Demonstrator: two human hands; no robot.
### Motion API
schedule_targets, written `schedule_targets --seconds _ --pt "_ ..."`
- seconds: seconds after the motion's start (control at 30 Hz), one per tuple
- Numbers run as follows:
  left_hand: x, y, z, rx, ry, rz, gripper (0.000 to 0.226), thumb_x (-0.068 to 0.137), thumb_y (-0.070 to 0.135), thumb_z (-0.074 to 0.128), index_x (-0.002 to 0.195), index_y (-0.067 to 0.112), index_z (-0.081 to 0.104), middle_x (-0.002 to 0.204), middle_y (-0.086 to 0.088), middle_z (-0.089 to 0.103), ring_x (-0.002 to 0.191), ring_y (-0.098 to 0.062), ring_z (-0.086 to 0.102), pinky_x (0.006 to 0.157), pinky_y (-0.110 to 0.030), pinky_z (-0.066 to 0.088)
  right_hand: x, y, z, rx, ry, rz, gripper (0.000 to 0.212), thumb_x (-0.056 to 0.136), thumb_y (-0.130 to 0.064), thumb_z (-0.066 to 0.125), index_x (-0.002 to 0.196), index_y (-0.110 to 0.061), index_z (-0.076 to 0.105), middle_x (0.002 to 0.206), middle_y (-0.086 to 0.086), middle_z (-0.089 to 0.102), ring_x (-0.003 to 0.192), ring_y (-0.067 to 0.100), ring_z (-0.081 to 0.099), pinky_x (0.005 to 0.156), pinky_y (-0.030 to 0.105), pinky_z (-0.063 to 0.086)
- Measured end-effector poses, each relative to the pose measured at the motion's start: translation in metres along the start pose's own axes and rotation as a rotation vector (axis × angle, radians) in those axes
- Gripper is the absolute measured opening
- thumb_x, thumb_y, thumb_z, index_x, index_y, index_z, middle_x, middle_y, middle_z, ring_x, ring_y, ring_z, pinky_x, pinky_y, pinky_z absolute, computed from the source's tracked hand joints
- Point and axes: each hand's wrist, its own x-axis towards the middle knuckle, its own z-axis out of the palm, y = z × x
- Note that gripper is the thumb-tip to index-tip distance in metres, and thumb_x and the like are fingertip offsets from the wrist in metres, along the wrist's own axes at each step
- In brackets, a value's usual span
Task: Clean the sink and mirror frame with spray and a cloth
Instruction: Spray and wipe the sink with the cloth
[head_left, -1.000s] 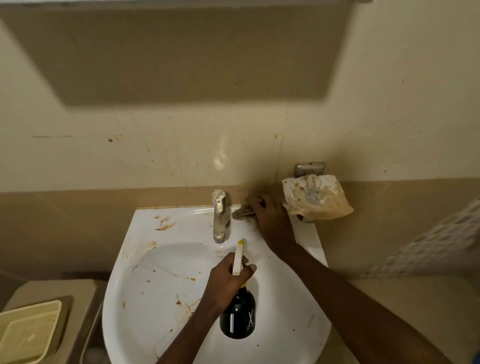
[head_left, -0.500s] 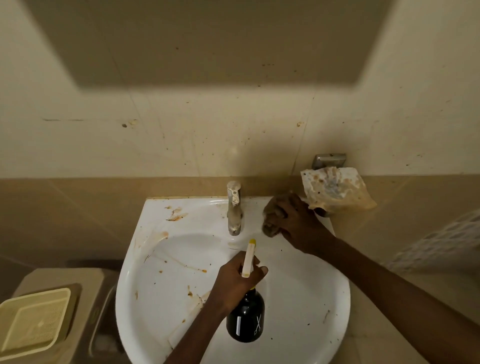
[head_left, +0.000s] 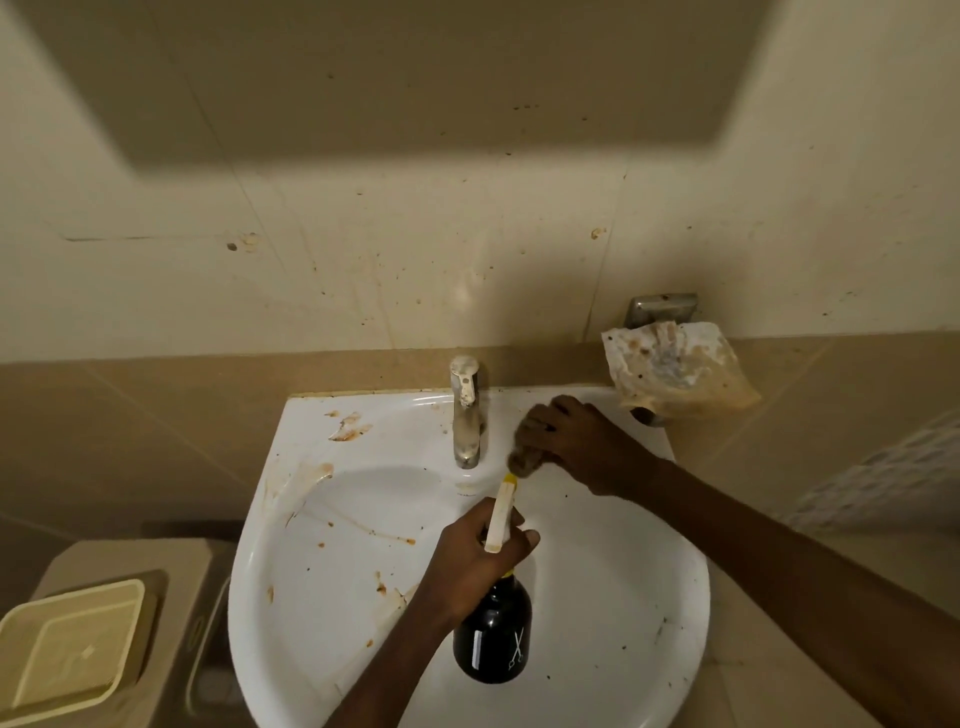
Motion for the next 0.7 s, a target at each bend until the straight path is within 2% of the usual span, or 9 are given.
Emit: schedule_targets --seconds 0.1,0.2,0.23,0.3,0.37,0.43,0.53,0.67,0.7 --pt "0.005 0.001 -0.005 -0.019 0.033 0.020 0.021 0.079 0.033 0.073 0.083 0.016 0.062 0.074 -0.002 0.066 0.070 -0.016 0.064 0.070 -0.027 0.055 0.008 0.003 -0.016 0.038 -0.051 0.043 0.048 0.077 -0.004 0.070 0.123 -0.012 0.059 0.123 0.017 0.059 0.106 0.039 0.053 0.074 0.053 0.051" --pt "0.011 0.005 -0.001 0.040 0.066 0.040 0.021 0.083 0.030 0.073 0.077 0.016 0.059 0.072 -0.003 0.065 0.067 -0.018 0.064 0.072 -0.032 0.055 0.046 -0.011 -0.018 0.028 -0.044 0.176 0.061 0.071 0.001 0.074 0.128 -0.010 0.056 0.128 0.020 0.055 0.115 0.043 0.046 0.094 0.052 0.041" --pt "0.014 0.008 0.001 0.032 0.063 0.047 0.022 0.082 0.033 0.073 0.077 0.017 0.058 0.072 -0.003 0.065 0.068 -0.018 0.065 0.074 -0.035 0.056 0.053 -0.014 -0.014 0.013 -0.030 0.200 0.063 0.066 0.001 0.078 0.124 -0.009 0.059 0.124 0.020 0.057 0.113 0.044 0.049 0.094 0.051 0.041" --pt "0.021 0.012 0.001 -0.011 0.064 0.018 0.027 0.076 0.041 0.073 0.082 0.018 0.061 0.077 -0.002 0.066 0.072 -0.018 0.066 0.077 -0.039 0.058 0.050 -0.012 -0.001 0.024 -0.017 0.194 0.068 0.050 0.002 0.085 0.113 -0.010 0.065 0.116 0.018 0.062 0.104 0.044 0.055 0.084 0.051 0.047" --pt "0.027 0.013 0.000 -0.038 0.067 -0.031 0.028 0.075 0.041 0.074 0.090 0.021 0.063 0.085 0.000 0.068 0.080 -0.020 0.068 0.080 -0.039 0.059 0.034 -0.005 0.005 0.046 -0.033 0.179 0.071 0.046 0.003 0.085 0.113 -0.011 0.064 0.118 0.017 0.060 0.105 0.043 0.054 0.076 0.050 0.052" --pt "0.029 0.013 0.001 -0.007 0.101 -0.037 0.022 0.080 0.035 0.075 0.087 0.020 0.062 0.084 -0.004 0.068 0.078 -0.020 0.067 0.078 -0.037 0.058 0.017 0.001 0.005 0.039 -0.017 0.205 0.072 0.046 0.000 0.087 0.113 -0.011 0.064 0.118 0.017 0.060 0.104 0.044 0.055 0.070 0.051 0.053" --pt "0.030 0.013 0.006 0.078 0.209 -0.031 0.026 0.083 0.033 0.073 0.072 0.019 0.054 0.071 -0.005 0.063 0.068 -0.020 0.064 0.070 -0.031 0.052 0.003 -0.003 0.009 -0.068 0.039 0.365 0.059 0.058 -0.007 0.084 0.112 -0.013 0.062 0.110 0.015 0.062 0.095 0.040 0.057 0.060 0.045 0.054" --pt "0.039 0.014 0.010 0.028 0.207 -0.118 0.025 0.082 0.041 0.073 0.092 0.021 0.060 0.091 -0.006 0.069 0.086 -0.024 0.068 0.079 -0.032 0.053 0.008 -0.012 0.019 -0.100 0.146 0.541 0.051 0.075 -0.017 0.071 0.123 -0.018 0.055 0.110 0.013 0.059 0.092 0.038 0.055 0.062 0.043 0.052" --pt "0.040 0.014 0.010 0.046 0.207 -0.116 0.025 0.082 0.042 0.072 0.090 0.022 0.058 0.092 -0.005 0.069 0.085 -0.023 0.067 0.078 -0.032 0.053 0.015 -0.015 0.020 -0.117 0.163 0.557 0.050 0.077 -0.017 0.068 0.124 -0.018 0.054 0.109 0.014 0.060 0.090 0.038 0.055 0.063 0.044 0.052"
